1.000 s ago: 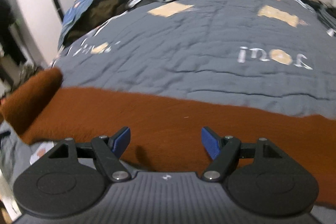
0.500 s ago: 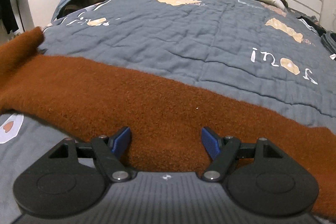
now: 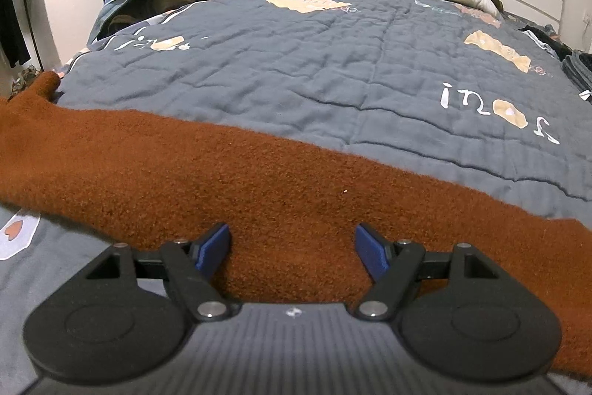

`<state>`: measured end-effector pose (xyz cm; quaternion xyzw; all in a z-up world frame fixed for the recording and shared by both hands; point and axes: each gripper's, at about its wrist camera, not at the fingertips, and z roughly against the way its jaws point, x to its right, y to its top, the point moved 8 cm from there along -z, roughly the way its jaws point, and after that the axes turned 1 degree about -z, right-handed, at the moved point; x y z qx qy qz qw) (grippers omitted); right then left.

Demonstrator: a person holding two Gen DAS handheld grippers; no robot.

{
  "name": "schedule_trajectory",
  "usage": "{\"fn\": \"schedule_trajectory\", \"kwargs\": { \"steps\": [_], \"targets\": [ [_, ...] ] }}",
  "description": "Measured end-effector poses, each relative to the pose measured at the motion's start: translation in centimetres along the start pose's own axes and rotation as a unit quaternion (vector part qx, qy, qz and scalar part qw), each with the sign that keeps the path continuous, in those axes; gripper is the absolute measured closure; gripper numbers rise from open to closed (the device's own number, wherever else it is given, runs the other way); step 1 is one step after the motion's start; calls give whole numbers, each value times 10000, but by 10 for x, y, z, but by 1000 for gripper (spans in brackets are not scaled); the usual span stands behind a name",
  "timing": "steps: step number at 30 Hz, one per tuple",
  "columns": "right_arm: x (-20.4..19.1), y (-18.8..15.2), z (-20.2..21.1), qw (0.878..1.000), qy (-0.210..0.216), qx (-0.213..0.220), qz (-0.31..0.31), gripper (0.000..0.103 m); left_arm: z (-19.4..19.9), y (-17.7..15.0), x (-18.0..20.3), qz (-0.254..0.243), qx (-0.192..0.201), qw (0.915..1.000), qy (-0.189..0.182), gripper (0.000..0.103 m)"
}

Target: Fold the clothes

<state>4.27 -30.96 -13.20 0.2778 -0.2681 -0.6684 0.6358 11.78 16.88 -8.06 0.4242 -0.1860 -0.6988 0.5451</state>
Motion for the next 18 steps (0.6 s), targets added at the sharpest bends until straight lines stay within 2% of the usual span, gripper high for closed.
{"fn": "schedule_trajectory", "kwargs": {
  "steps": [2,3,5,7,9,11,18],
  "targets": [
    [0,0,0,10000,5,0,-4,28,21,-16,6,412,123,9985,-327,41],
    [0,0,0,10000,11,-5,-12,28,29,-23,11,405,190,9980,-453,41],
    [1,0,0,10000,23,-11,-32,28,45,-38,27,71,319,9972,-668,46],
    [1,0,0,10000,28,-7,-33,28,47,-51,46,-560,295,9951,-758,63],
    [1,-1,0,10000,21,0,-12,28,35,-59,63,-950,120,9918,-842,75],
    [1,-1,0,10000,11,1,-10,28,21,-61,71,-831,-8,9912,-1033,76],
    [1,-1,0,10000,7,-16,-8,28,-15,-37,67,-180,137,9966,-792,75]
  ]
}}
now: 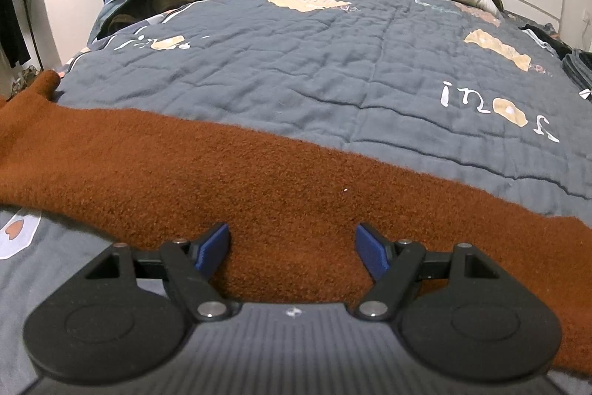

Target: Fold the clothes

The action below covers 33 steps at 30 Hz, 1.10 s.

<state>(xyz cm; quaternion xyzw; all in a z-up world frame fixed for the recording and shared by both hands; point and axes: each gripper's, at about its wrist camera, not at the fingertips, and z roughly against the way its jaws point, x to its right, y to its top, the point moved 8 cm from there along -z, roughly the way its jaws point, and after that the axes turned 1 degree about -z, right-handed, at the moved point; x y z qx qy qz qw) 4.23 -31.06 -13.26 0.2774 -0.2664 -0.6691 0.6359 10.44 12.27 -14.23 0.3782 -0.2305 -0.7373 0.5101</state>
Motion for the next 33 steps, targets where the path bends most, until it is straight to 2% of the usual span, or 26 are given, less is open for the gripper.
{"fn": "schedule_trajectory", "kwargs": {
  "steps": [5,6,7,9,14,19,23,26,29,31,33],
  "targets": [
    [0,0,0,10000,1,-10,-6,28,-12,9,11,-190,177,9997,29,77],
    [0,0,0,10000,1,-10,-8,28,-11,10,8,-164,192,9997,53,94],
    [0,0,0,10000,5,-11,-7,28,-11,11,6,-138,208,9997,77,98],
    [0,0,0,10000,17,-13,-23,28,-10,13,0,-94,236,9996,127,98],
    [1,0,0,10000,42,-16,-67,27,19,12,-47,-330,199,9984,403,98],
    [1,0,-1,9999,36,-13,-101,27,52,12,-110,-561,57,9930,1040,98],
    [1,0,-1,9999,29,-10,-135,27,79,16,-164,-608,-21,9833,1713,98],
    [0,0,-2,9999,21,-6,-151,27,103,25,-197,-434,61,9758,2141,98],
    [1,0,-2,9999,14,-7,-156,27,119,35,-200,-490,207,9740,2204,99],
    [1,0,-2,9999,15,-15,-164,27,124,41,-186,-532,308,9771,2035,99],
    [2,1,-2,9998,20,-27,-179,27,129,46,-161,-511,447,9837,1666,99]
  ]
}}
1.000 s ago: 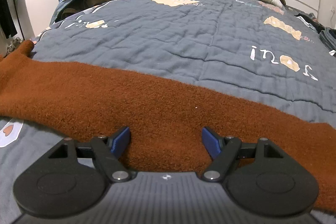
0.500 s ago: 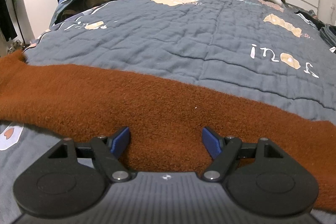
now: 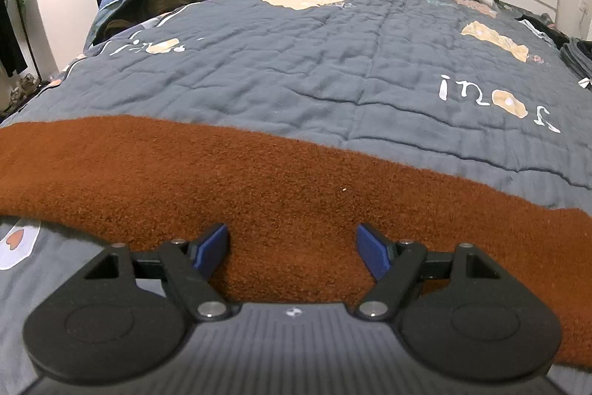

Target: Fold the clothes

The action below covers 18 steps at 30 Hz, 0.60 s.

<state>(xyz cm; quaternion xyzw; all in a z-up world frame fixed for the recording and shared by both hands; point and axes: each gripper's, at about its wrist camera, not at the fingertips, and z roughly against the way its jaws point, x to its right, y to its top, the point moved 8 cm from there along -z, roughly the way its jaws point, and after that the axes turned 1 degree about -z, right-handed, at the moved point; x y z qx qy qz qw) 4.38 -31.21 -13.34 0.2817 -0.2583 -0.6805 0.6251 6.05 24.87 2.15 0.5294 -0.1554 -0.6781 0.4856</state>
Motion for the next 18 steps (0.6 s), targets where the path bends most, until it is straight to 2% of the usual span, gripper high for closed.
{"fn": "schedule_trajectory", "kwargs": {
  "steps": [3,6,9,14,16,18],
  "targets": [
    [0,1,2,10000,4,-15,-19,27,17,20,45,134,301,9973,-649,99],
    [0,1,4,10000,23,-30,-51,27,33,41,97,302,587,9898,-1259,99],
    [0,4,9,9999,94,-41,-119,27,48,59,162,-15,870,9797,-1808,99],
    [0,15,25,9990,323,1,-305,27,74,79,266,-638,1189,9530,-2714,99],
    [0,21,33,9982,452,50,-386,27,83,86,298,-893,1336,9417,-2956,99],
    [-3,29,44,9951,819,62,-556,27,92,94,325,-1118,1478,9311,-3142,99]
  ]
}}
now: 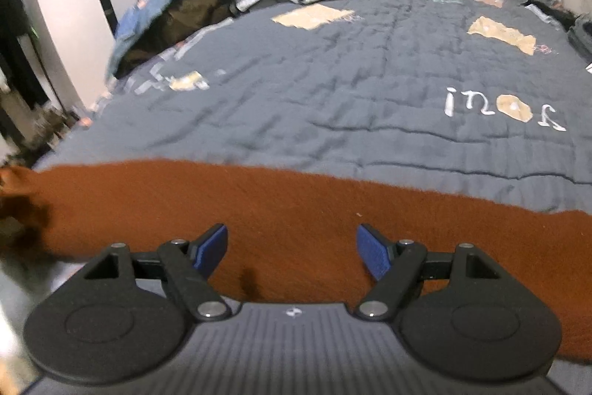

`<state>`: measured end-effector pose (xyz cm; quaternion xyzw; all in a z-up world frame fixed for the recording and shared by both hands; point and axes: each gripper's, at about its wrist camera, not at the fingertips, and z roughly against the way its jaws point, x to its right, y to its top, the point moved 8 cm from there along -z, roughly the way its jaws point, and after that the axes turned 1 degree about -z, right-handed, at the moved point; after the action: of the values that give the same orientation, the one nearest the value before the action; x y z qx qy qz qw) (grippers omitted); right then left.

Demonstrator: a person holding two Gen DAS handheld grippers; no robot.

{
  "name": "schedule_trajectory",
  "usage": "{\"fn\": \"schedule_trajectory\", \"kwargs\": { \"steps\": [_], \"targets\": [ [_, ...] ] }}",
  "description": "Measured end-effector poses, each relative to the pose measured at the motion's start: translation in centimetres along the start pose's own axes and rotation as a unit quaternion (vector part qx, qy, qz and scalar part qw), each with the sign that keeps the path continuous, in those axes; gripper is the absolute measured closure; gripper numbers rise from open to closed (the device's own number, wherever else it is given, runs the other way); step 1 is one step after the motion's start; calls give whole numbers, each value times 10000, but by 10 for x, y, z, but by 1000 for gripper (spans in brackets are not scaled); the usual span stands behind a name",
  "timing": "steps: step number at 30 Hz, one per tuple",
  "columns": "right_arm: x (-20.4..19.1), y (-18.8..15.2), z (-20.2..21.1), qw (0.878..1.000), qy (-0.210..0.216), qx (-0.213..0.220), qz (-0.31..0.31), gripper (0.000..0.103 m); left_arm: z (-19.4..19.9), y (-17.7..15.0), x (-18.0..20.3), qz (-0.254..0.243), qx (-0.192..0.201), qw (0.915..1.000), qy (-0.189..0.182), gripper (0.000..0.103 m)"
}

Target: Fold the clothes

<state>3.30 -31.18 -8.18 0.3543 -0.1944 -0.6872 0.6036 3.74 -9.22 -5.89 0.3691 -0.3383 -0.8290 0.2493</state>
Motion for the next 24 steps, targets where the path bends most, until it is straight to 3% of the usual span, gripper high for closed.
{"fn": "schedule_trajectory", "kwargs": {
  "steps": [2,4,8,11,14,15,16,19,21,24],
  "targets": [
    [-6,7,11,9992,373,3,-175,27,-6,7,16,-180,94,9997,-142,99],
    [-15,13,19,9923,1105,-135,-541,24,-9,14,33,-388,182,9987,-290,99],
    [-36,16,32,9646,2389,-431,-1033,15,-15,20,58,-559,233,9969,-498,99],
    [-43,11,32,9663,2405,-567,-723,14,-26,18,57,-423,-15,9977,-522,98],
    [-48,-2,29,9759,2110,-552,47,14,-35,10,55,-491,-372,9964,-580,92],
    [-49,-6,27,9776,2012,-555,264,14,-28,5,56,-606,-436,9953,-610,82],
    [-50,-10,26,9787,1915,-560,476,14,-23,1,55,-741,-482,9940,-638,65],
    [-53,-22,19,9783,1842,-727,612,14,2,-12,50,-1109,-444,9907,-651,41],
    [-56,-25,20,9771,1868,-746,692,14,14,-22,40,-1171,-527,9893,-685,40],
    [-66,-29,21,9749,1936,-743,815,14,25,-34,7,-661,-630,9950,-395,40]
  ]
}}
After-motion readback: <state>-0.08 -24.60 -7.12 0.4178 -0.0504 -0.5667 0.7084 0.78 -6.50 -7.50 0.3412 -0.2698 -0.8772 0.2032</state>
